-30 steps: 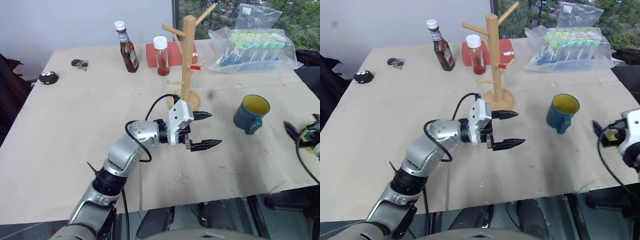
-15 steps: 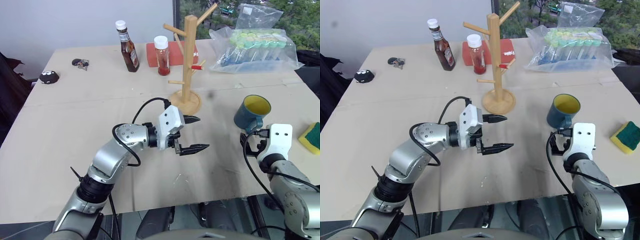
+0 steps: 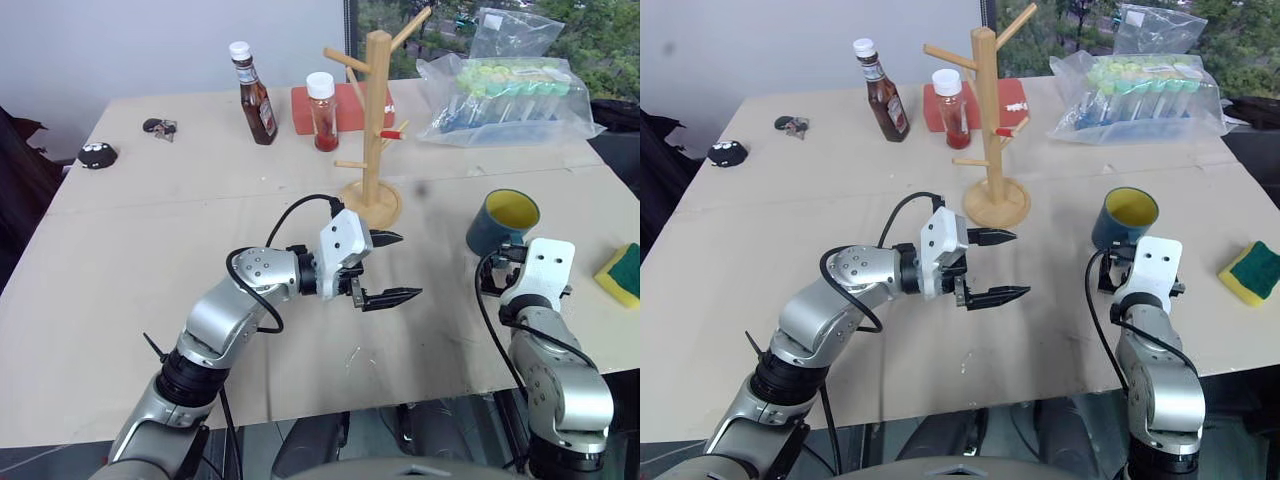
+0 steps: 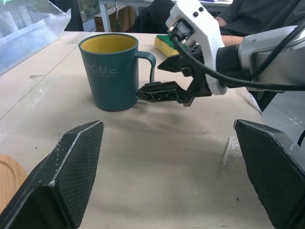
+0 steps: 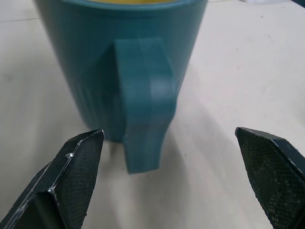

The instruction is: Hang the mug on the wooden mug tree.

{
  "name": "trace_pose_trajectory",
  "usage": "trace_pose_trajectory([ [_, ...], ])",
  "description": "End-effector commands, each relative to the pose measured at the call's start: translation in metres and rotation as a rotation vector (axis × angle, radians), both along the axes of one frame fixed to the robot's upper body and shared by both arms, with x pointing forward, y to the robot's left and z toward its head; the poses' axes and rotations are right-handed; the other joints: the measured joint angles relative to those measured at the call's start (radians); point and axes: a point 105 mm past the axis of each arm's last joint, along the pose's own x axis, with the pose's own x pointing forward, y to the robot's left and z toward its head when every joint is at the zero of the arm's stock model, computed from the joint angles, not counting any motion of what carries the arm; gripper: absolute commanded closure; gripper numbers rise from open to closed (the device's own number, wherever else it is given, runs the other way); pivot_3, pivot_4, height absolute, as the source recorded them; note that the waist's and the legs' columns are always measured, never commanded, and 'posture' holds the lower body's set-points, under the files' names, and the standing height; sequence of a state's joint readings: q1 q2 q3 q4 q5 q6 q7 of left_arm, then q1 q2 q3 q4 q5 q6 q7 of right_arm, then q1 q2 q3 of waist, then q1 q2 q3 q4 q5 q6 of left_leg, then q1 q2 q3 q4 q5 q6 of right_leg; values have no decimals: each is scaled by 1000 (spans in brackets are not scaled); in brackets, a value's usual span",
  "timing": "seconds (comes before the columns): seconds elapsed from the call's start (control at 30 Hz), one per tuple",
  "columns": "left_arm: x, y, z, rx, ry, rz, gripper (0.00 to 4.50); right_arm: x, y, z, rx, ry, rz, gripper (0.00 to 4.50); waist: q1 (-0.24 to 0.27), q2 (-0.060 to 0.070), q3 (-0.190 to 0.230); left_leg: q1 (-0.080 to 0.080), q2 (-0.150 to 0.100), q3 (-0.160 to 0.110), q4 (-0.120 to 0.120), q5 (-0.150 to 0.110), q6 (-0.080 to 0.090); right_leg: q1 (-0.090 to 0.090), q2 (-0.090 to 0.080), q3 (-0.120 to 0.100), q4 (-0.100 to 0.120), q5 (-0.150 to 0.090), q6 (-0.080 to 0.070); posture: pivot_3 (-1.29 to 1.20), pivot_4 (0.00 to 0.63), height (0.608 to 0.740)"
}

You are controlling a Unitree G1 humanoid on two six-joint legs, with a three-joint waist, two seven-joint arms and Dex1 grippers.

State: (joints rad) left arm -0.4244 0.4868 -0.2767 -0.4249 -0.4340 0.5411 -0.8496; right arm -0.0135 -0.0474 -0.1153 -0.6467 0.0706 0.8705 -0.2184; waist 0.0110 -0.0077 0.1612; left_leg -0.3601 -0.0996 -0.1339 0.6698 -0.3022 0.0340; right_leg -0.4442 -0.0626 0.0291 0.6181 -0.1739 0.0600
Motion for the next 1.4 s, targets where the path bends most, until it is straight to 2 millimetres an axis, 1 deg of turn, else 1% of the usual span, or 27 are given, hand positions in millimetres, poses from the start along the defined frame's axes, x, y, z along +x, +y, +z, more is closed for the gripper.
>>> trace_pose_trajectory([
  [0.03,-4,0,14,-17,-60,-10,0,2,-1,14,-20,-69,-25,273,0,0,0,0,0,0,0,0,0,0,0,0,0,0,0,0,150,740],
  [0.1,-4,-1,14,-18,-64,-7,0,3,-3,14,-21,-75,-33,813,0,0,0,0,0,0,0,0,0,0,0,0,0,0,0,0,150,740],
  [0.13,-3,-1,15,-19,-67,-6,0,4,-3,15,-22,-77,-36,1151,-1,0,0,0,0,0,0,0,0,0,0,0,0,0,0,0,150,740],
  [0.23,-3,-1,16,-21,-71,-1,0,5,-2,14,-21,-79,-34,2763,0,0,0,0,0,0,0,0,0,0,0,0,1,0,0,0,150,740],
  [0.27,-2,0,16,-22,-73,3,0,6,-2,14,-21,-79,-33,3084,-1,0,0,0,0,0,0,0,0,0,0,0,1,0,0,0,150,740],
  [0.3,-1,0,16,-22,-77,9,0,6,-2,13,-22,-78,-32,3697,-1,0,0,0,0,0,0,0,0,-1,0,1,1,0,0,0,150,740],
  [0.33,0,0,16,-22,-82,20,0,7,-2,12,-22,-76,-33,3884,-1,0,0,0,0,0,0,0,0,-1,0,1,1,0,0,0,150,740],
  [0.37,1,1,16,-21,-85,26,0,8,-2,11,-22,-76,-33,4353,-1,0,0,0,0,1,0,0,0,-1,0,1,1,0,0,0,150,740],
  [0.4,1,1,16,-19,-88,30,0,8,-3,11,-23,-75,-34,4438,-1,0,0,0,0,1,0,0,0,-1,0,1,1,0,0,0,150,740],
  [0.6,2,2,15,-21,-99,52,0,15,-9,13,-41,-84,-22,4438,-1,0,0,0,0,1,0,0,0,-1,0,1,1,0,0,0,150,740],
  [0.7,1,7,16,-41,-103,90,0,25,-5,23,-77,-113,99,4438,-3,0,0,0,0,1,0,0,0,-1,0,1,1,0,0,0,150,740],
  [0.77,1,13,20,-87,-115,140,0,35,4,39,-120,-161,275,4438,-8,0,0,0,0,2,0,0,0,-1,0,2,1,0,0,0,150,740],
  [0.8,2,20,22,-117,-142,178,0,40,8,52,-151,-182,397,4438,-12,0,0,0,0,2,0,0,0,-1,0,3,1,0,0,0,150,740],
  [0.87,-2,32,27,-218,-130,228,0,48,9,80,-226,-194,571,4438,-24,0,0,0,0,3,0,0,0,-2,0,3,1,0,0,0,150,740],
  [0.97,-9,46,39,-406,-91,284,0,53,15,114,-381,-139,821,4438,-25,0,0,0,0,6,0,0,0,-3,0,6,1,0,0,0,150,740],
  [1.0,-10,50,41,-456,-89,307,0,56,18,126,-415,-122,874,4438,-26,0,1,0,1,5,0,0,0,-2,0,5,1,0,0,0,150,740],
  [1.07,-11,60,45,-550,-75,354,0,60,28,150,-442,-100,967,4438,-25,-2,0,0,1,6,0,0,1,-2,-2,6,0,0,0,0,150,740],
  [1.1,-11,64,45,-570,-78,377,0,61,35,158,-448,-94,1009,4438,-25,-3,-1,0,2,5,0,0,0,-2,-2,4,0,1,-1,0,150,740],
  [1.17,-10,74,46,-610,-101,440,0,60,55,174,-476,-75,1114,4438,-22,-4,-1,-1,4,6,-1,0,0,-2,-1,4,-1,1,-2,0,150,740],
  [1.27,-10,84,48,-647,-135,506,0,60,75,188,-507,-43,1212,4438,-20,-5,-1,-1,4,7,0,0,0,-2,-2,5,-2,2,-3,0,150,740],
  [1.33,-13,87,47,-679,-130,524,0,65,87,197,-516,-21,1230,4438,-13,-5,-1,-3,4,6,1,0,1,-2,-2,4,-3,2,-3,0,150,740],
  [1.4,-16,87,45,-694,-123,527,0,72,95,203,-520,-1,1226,4438,-12,-5,-1,-3,4,7,1,0,1,-3,-3,5,-3,2,-3,0,150,740],
])
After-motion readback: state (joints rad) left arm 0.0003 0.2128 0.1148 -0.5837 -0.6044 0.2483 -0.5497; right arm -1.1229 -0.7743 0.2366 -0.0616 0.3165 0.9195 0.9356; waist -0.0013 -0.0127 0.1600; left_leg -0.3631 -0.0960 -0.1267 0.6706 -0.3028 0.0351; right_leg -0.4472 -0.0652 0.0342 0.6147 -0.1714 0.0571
